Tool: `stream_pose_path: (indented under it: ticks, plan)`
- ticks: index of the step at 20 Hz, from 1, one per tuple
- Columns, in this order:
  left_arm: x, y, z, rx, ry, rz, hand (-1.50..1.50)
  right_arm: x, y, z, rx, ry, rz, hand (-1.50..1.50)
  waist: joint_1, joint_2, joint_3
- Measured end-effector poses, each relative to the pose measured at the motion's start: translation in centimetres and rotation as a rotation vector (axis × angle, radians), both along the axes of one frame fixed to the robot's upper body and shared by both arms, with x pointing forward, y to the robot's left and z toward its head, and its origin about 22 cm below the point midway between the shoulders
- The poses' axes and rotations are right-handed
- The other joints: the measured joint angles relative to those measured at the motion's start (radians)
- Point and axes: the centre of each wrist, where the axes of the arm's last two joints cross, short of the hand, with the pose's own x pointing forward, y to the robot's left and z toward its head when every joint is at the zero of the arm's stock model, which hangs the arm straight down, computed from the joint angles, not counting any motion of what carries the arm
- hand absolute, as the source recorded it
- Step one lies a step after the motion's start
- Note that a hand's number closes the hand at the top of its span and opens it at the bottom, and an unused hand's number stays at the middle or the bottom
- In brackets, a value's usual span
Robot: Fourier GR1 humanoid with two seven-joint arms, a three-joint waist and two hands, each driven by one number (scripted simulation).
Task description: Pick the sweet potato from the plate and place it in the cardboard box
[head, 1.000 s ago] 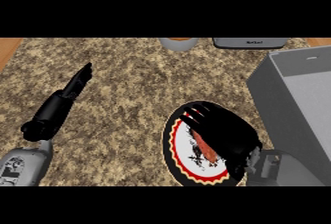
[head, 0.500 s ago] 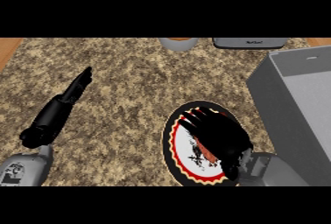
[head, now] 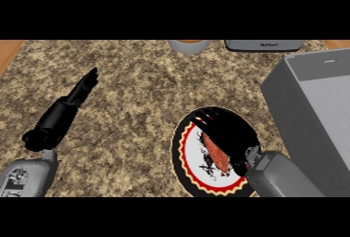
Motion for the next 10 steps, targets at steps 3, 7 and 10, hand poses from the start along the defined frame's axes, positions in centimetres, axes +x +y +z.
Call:
stream_pose_path:
  ticks: [3, 7, 10]
  plan:
    - [-0.3, 0.2, 0.3, 0.002, -0.001, 0.002, 0.00, 0.3, 0.2, -1.0, 0.003, 0.012, -0.003, -1.50, 0.001, 0.000, 0.000]
    - [-0.2, 0.2, 0.0, -0.004, -0.001, 0.002, 0.00, 0.5, -0.4, -2.3, 0.001, 0.035, 0.018, 1.50, 0.000, 0.000, 0.000]
    - [0.4, 0.2, -0.1, -0.001, -0.004, 0.002, 0.00, 0.4, -0.7, -3.0, 0.016, 0.021, 0.083, 1.50, -0.002, 0.000, 0.000]
